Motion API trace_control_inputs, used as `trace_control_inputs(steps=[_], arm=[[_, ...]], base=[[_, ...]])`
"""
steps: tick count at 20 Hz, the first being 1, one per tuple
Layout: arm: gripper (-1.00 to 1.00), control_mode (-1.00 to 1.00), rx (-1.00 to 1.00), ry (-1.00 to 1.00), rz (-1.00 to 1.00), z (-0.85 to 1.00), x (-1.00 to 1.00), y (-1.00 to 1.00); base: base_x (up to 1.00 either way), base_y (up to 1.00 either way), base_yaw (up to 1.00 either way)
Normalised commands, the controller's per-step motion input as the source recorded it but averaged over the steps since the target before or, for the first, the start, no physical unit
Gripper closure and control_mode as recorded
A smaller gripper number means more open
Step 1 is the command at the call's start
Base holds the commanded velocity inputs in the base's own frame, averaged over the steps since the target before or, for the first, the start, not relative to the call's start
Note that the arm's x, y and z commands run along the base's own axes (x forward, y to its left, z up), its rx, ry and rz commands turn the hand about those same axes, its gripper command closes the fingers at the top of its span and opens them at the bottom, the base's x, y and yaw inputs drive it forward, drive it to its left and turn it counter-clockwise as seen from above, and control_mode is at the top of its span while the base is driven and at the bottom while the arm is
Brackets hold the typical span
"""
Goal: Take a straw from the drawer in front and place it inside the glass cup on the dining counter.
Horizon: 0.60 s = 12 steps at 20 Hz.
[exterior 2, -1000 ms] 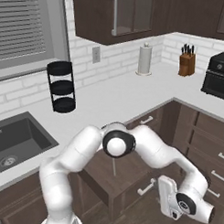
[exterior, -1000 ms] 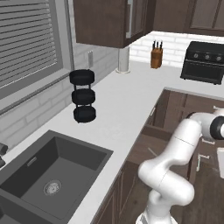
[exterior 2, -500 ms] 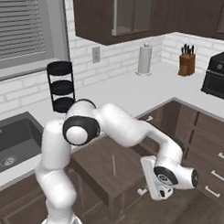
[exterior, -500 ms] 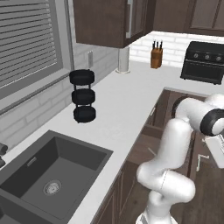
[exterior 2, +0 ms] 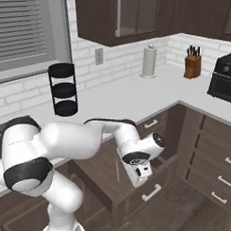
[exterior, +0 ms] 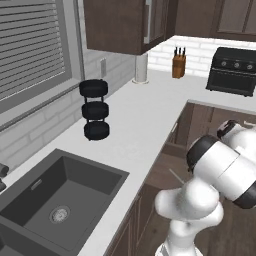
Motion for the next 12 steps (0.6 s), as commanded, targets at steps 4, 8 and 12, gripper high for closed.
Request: trace_control_inputs(steps=[4, 8, 12], arm=[[-1.0, -1.0, -0.13, 0.3, 0.01, -0.05, 0.82, 0.42], [-1.0, -1.0, -0.02, 0.18, 0.2, -0.2, 0.88, 0.06], [-1.0, -1.0, -0.02, 0.14, 0.19, -0.07, 0.33, -0.01]], base=[[0.0, 0.0, 0.0], [0.0, 0.0, 0.0], [0.0, 0.0, 0.0]])
